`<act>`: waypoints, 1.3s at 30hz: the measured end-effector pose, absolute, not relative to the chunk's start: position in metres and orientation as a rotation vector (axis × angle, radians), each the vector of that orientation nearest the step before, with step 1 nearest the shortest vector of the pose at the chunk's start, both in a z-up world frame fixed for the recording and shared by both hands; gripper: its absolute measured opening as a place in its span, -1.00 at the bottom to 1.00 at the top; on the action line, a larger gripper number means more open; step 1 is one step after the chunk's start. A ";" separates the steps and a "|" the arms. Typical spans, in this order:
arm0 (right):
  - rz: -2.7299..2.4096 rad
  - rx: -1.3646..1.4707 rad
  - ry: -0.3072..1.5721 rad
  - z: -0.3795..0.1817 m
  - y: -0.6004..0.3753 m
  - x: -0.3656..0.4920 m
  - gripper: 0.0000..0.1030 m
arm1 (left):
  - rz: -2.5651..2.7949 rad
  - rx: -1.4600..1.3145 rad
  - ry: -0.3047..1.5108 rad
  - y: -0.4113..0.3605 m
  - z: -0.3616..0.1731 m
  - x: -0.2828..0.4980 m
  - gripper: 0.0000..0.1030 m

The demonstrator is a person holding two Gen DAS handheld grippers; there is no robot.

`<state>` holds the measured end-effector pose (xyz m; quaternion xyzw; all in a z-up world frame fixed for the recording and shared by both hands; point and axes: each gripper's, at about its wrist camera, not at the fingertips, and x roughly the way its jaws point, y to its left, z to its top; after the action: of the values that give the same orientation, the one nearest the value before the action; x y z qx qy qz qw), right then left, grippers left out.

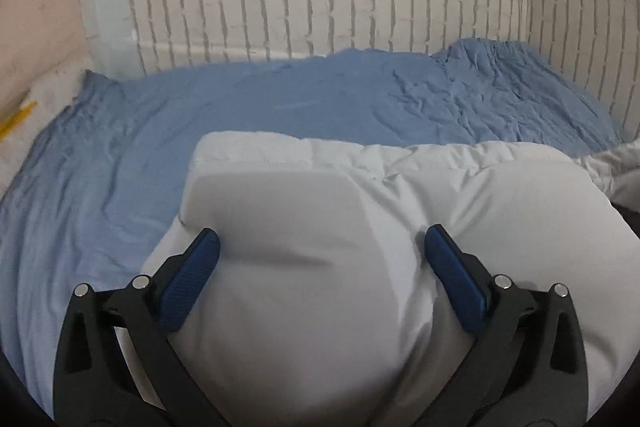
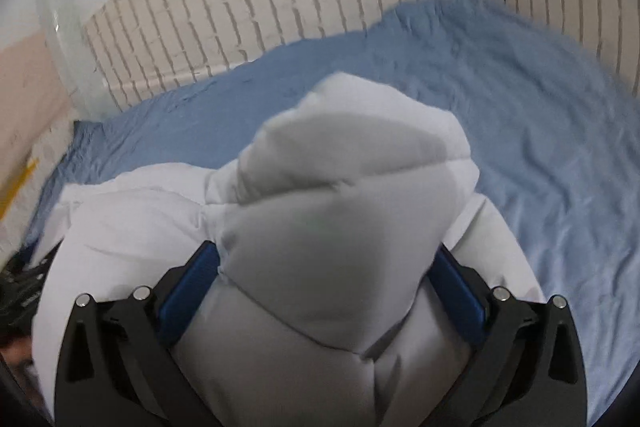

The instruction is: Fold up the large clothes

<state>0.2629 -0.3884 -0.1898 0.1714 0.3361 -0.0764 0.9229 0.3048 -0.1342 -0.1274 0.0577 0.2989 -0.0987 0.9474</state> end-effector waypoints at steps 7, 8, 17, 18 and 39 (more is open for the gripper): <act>-0.148 0.368 0.755 -0.215 -0.395 0.281 0.97 | -0.174 0.189 0.713 -0.165 -0.143 0.348 0.94; -0.143 0.370 0.759 -0.216 -0.399 0.281 0.97 | -0.176 0.186 0.724 -0.162 -0.144 0.346 0.94; -0.102 0.340 0.758 -0.227 -0.393 0.263 0.97 | -0.153 0.314 0.845 -0.187 -0.156 0.342 0.94; -0.082 0.352 0.730 -0.226 -0.394 0.249 0.97 | -0.160 0.326 0.840 -0.186 -0.151 0.330 0.94; -0.236 0.356 0.905 -0.170 -0.463 0.043 0.97 | -0.118 -0.125 0.857 0.024 -0.136 0.165 0.94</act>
<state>0.0426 -0.4630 -0.1697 0.1708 0.4338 -0.1129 0.8775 0.1652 0.0240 -0.1361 -0.0604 0.4151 -0.0570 0.9060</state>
